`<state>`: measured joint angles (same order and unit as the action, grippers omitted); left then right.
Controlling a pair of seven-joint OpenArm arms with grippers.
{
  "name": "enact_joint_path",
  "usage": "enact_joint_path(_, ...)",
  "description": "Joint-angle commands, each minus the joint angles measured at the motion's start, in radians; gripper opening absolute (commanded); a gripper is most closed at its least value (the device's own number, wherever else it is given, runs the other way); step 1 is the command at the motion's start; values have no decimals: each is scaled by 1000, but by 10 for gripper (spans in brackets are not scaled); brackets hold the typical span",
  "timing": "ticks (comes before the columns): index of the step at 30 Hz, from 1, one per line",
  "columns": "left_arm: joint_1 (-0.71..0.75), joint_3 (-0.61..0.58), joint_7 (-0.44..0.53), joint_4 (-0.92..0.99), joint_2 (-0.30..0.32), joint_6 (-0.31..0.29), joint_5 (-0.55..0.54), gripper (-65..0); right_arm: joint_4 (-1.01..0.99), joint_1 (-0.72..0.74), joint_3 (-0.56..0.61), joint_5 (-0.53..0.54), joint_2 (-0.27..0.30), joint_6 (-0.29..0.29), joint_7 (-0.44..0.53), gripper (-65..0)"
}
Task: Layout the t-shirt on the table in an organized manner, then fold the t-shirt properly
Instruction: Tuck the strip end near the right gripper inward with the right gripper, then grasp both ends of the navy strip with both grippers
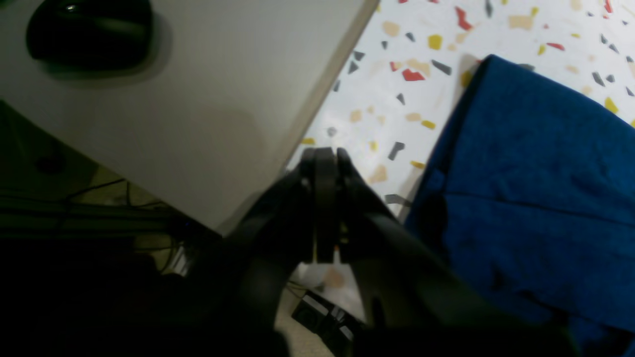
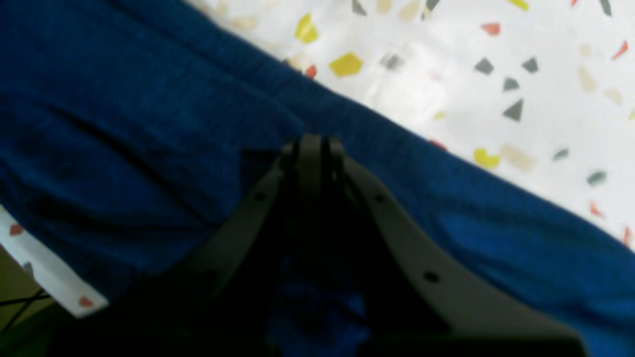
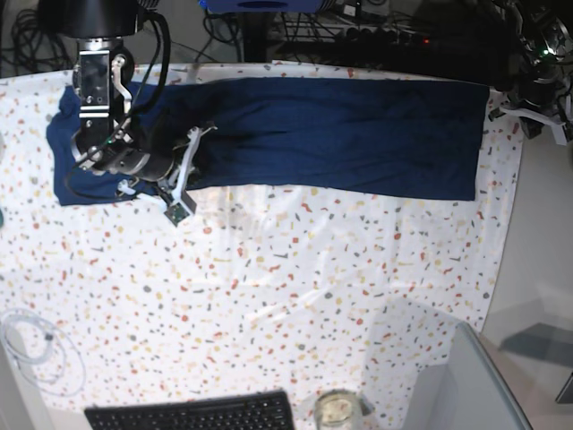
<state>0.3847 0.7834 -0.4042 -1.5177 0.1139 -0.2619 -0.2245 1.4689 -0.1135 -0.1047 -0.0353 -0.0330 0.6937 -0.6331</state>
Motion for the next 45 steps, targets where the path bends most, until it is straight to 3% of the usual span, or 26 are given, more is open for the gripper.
enact_joint_path(1, -2, 6, 24, -14, 14, 3, -5, -650, 48, -5, 0, 13, 2, 4, 20, -645)
enact_joint_path(10, -5, 6, 24, -14, 16, 3, -5, -650, 230, -168, 0, 15, 2, 4, 19, -645)
enact_joint_path(19, -6, 6, 24, -14, 16, 3, -5, -650, 257, -268, 0, 16, -8, 4, 19, -639)
enact_joint_path(21, -6, 6, 24, -14, 16, 3, -5, -650, 257, -279, 1, 16, -9, 4, 19, -594)
enact_joint_path(26, -6, 6, 24, -14, 16, 3, -5, -650, 301, -294, -2, 16, -3, 4, 19, -344)
enact_joint_path(28, -6, 6, 24, -14, 16, 3, -5, -650, 353, -295, -13, 16, 2, 4, 22, -300)
enact_joint_path(30, -5, 5, 24, -25, 10, 3, -5, -650, 398, -269, -109, 15, -5, 4, 25, -320)
enact_joint_path(32, -3, -6, 24, -40, -7, 3, -5, -650, 390, -196, -223, 12, -8, 4, 23, -383)
enact_joint_path(36, -6, -75, 26, -51, -32, 3, -5, -650, 180, -1, -402, 8, 38, 4, 19, -650)
enact_joint_path(40, -22, -166, 26, -36, -32, 3, -5, -650, -81, 113, -407, 8, 143, 4, 22, -629)
enact_joint_path(45, -33, -235, 26, 32, -26, 3, -3, -650, -314, 200, -415, 8, 209, 4, 37, -648)
